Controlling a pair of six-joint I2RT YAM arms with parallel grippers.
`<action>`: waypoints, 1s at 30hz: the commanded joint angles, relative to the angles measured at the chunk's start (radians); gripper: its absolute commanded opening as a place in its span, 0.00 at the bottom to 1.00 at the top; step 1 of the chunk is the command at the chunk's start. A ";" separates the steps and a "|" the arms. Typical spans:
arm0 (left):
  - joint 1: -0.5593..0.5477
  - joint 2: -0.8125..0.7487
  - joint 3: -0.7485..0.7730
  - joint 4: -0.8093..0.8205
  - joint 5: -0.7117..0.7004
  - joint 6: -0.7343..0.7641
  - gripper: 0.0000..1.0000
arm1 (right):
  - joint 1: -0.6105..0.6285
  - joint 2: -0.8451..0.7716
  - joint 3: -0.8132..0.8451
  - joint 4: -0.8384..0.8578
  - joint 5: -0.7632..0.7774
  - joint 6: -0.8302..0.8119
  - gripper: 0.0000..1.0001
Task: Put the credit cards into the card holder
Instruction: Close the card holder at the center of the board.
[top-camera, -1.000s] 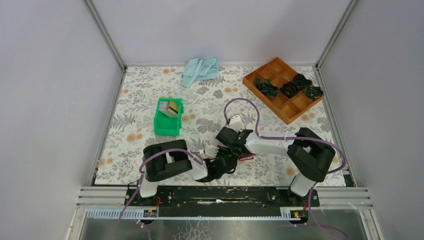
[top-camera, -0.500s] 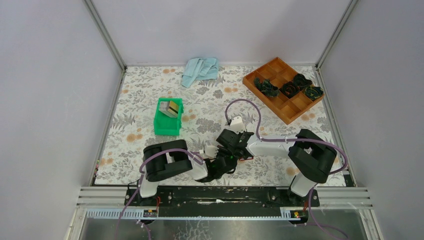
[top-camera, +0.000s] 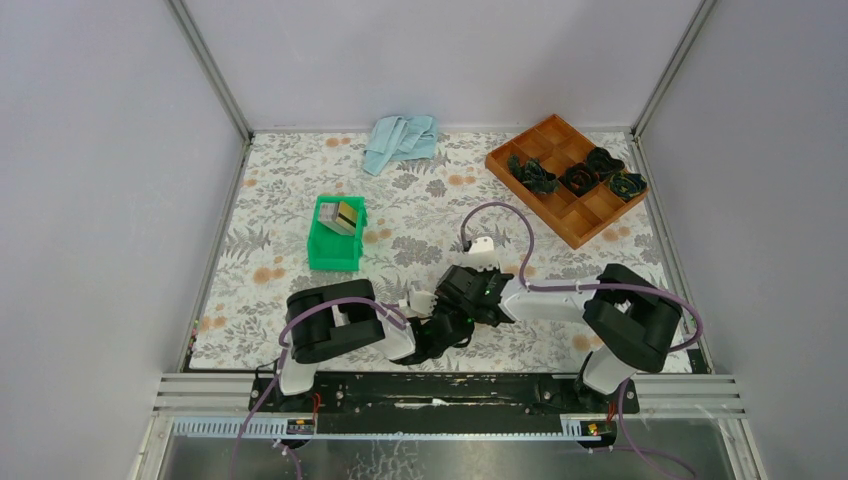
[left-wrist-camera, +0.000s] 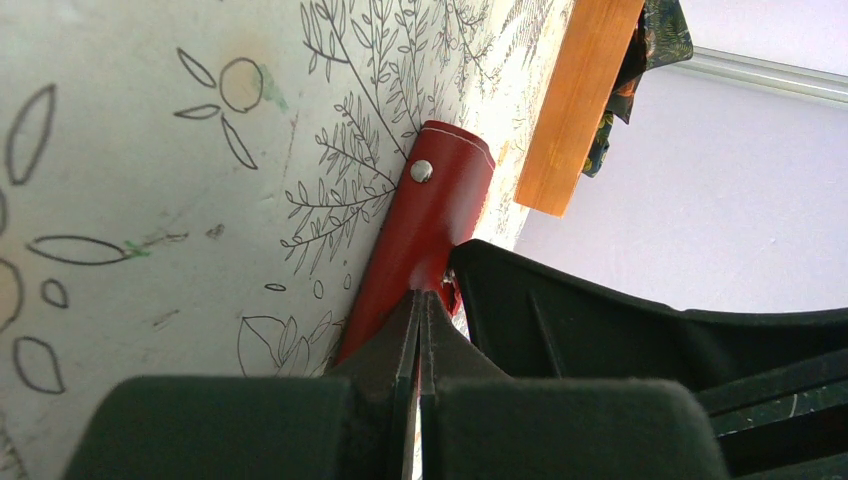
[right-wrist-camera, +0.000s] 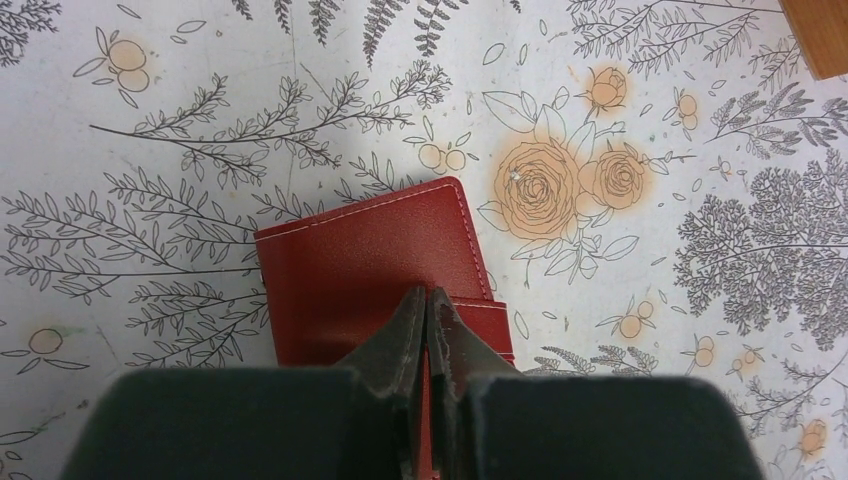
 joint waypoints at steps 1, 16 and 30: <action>-0.013 0.088 -0.049 -0.340 0.076 0.062 0.00 | 0.033 0.044 -0.075 0.017 -0.215 0.120 0.00; -0.057 0.103 -0.029 -0.355 0.077 0.018 0.00 | 0.090 0.000 -0.215 0.032 -0.232 0.289 0.00; -0.093 0.111 0.008 -0.403 0.061 -0.019 0.00 | 0.122 -0.015 -0.350 0.113 -0.248 0.400 0.00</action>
